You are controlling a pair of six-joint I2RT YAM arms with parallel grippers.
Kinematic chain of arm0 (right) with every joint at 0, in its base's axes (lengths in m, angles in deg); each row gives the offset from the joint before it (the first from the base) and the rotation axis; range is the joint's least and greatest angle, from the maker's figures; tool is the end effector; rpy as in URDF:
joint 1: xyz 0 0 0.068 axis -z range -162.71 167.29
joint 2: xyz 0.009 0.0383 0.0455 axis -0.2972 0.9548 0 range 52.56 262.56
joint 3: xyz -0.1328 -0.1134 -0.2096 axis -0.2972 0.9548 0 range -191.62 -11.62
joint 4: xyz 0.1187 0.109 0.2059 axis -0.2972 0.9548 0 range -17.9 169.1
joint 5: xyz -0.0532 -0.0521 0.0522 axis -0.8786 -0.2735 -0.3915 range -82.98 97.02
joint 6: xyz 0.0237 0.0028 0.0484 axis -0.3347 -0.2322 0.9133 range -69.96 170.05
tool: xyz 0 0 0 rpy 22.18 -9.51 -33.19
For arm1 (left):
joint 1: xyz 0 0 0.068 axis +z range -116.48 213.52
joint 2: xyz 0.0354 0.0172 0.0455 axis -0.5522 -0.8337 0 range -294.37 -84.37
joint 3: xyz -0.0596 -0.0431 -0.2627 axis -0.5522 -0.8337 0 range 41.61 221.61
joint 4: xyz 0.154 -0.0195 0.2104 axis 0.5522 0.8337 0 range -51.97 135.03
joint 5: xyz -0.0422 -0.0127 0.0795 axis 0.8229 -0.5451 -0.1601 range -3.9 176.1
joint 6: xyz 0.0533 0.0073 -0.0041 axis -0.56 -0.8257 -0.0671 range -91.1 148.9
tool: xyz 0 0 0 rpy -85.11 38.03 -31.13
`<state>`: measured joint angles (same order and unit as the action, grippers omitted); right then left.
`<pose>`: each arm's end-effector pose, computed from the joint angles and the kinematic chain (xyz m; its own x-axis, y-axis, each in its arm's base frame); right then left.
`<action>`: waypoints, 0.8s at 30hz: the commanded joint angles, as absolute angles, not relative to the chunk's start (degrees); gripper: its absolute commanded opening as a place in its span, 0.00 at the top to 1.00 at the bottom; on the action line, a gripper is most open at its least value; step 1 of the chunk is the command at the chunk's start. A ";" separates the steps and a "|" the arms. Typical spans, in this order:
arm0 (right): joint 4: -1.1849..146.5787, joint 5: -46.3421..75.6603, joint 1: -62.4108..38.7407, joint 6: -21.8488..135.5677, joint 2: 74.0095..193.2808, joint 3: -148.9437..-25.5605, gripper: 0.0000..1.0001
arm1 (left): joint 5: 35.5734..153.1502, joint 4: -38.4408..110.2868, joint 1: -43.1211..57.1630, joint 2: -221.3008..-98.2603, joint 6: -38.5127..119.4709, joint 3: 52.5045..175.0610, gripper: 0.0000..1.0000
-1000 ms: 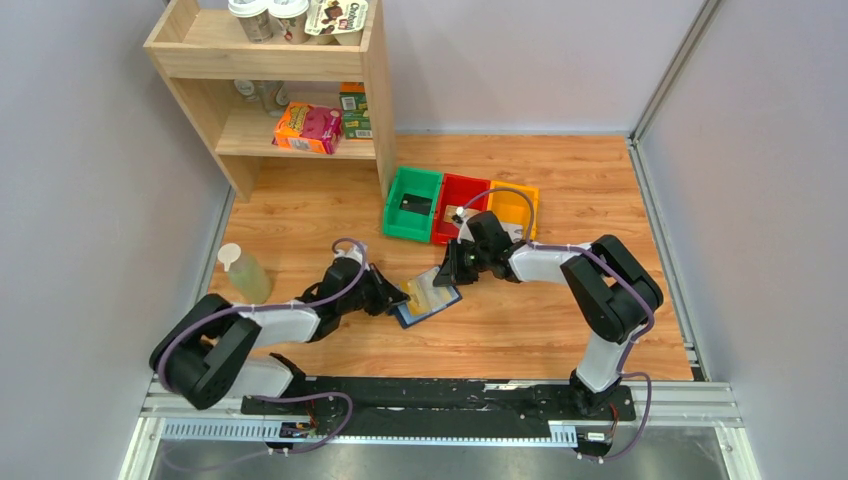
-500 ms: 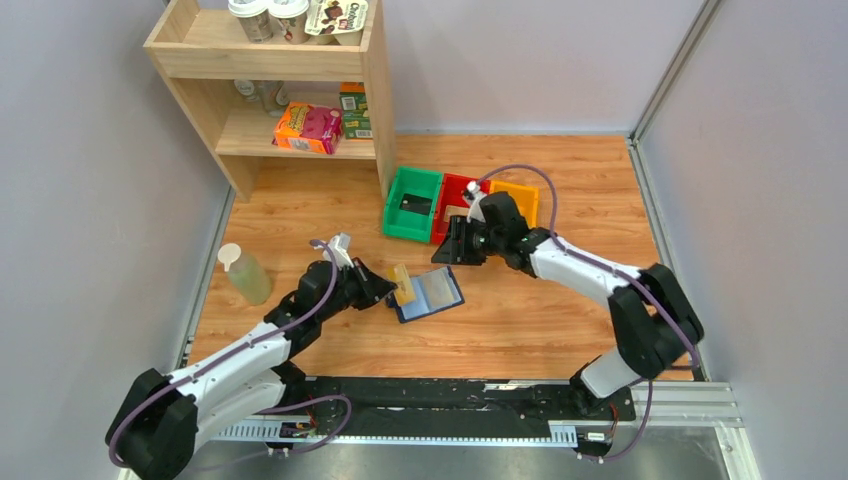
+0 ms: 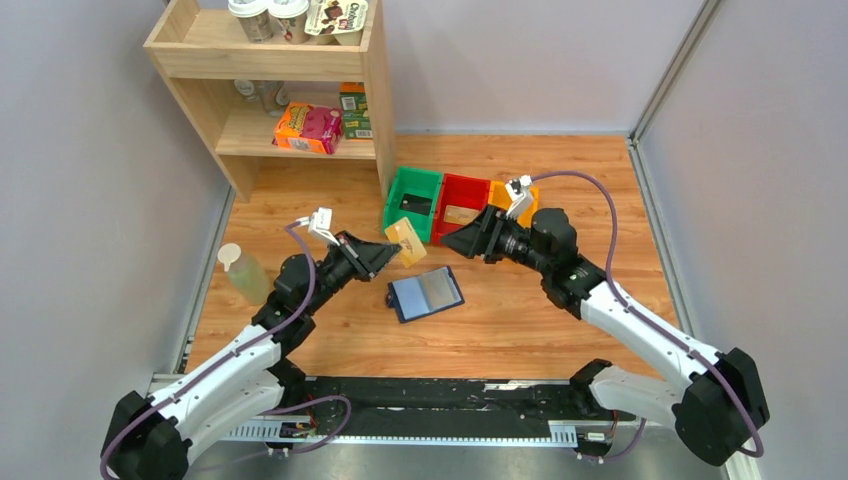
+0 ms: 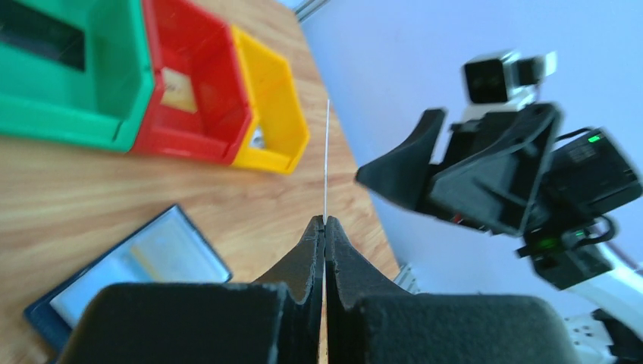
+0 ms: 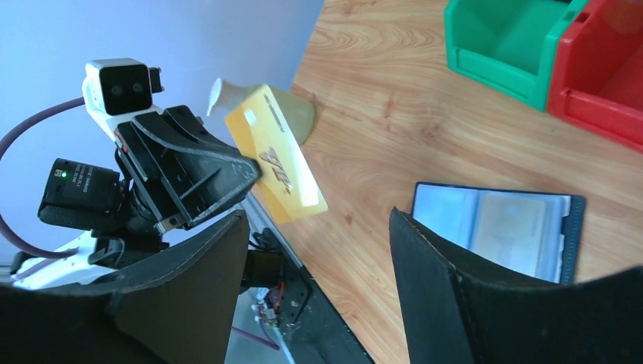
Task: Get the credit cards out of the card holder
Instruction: Place the credit card in the storage box.
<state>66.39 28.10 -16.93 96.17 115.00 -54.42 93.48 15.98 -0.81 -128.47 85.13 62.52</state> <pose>0.2019 0.1527 0.2960 -0.7242 0.3209 -0.6103 -0.4203 0.4962 0.7597 0.1531 -0.1102 0.2537 -0.5622 -0.6144 -0.5535 0.3561 0.4242 -0.8326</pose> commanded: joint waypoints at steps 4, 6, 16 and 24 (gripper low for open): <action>51.99 24.69 -22.07 103.57 112.50 -50.47 0.34 | 94.36 2.53 -0.58 -132.01 91.82 67.01 1.00; 50.58 23.28 -24.10 103.13 113.12 -50.73 0.36 | 94.27 1.12 -0.84 -132.89 92.79 67.63 1.00; 43.19 20.91 -26.48 104.45 117.78 -52.22 0.45 | 93.40 -4.33 -2.07 -133.95 96.49 67.98 1.00; 38.26 21.61 -26.48 103.57 119.80 -54.15 0.56 | 93.22 -5.92 -2.16 -133.94 98.51 67.28 1.00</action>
<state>44.75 22.37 -26.19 104.02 119.41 -50.71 93.37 -1.92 -1.92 -134.59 97.10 66.17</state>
